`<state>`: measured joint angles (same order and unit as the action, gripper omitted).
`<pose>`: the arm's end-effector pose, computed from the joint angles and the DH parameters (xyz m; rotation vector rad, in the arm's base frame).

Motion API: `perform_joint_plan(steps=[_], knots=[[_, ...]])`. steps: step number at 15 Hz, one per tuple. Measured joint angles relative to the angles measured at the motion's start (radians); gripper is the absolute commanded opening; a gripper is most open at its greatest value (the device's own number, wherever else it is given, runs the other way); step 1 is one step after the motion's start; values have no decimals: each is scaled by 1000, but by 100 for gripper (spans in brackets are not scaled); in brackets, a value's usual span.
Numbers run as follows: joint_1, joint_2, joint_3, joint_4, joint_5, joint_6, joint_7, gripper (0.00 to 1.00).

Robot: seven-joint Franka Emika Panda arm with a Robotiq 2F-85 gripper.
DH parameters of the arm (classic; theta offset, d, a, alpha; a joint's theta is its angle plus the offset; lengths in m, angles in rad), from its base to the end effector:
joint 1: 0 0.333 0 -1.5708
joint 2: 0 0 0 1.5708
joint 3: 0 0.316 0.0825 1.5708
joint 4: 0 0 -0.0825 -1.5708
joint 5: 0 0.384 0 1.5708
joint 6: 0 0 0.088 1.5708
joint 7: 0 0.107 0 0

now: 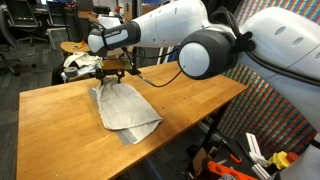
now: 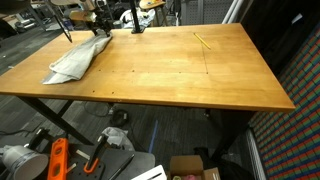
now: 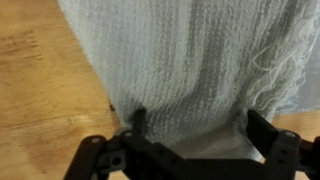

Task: Fold the towel in half

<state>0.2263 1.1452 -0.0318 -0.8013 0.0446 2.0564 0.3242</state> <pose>0.7904 0.1704 0.2276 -3.0906 0.1982 -0.1601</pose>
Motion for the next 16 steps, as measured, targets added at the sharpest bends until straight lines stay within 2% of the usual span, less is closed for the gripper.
perform_joint_plan(steps=[7, 11, 16], knots=[[-52, -36, -2, -10, 0, -87, -103, 100], [-89, -79, 12, -41, 12, -87, -163, 100], [-134, -176, 90, -125, 103, -44, -261, 100]])
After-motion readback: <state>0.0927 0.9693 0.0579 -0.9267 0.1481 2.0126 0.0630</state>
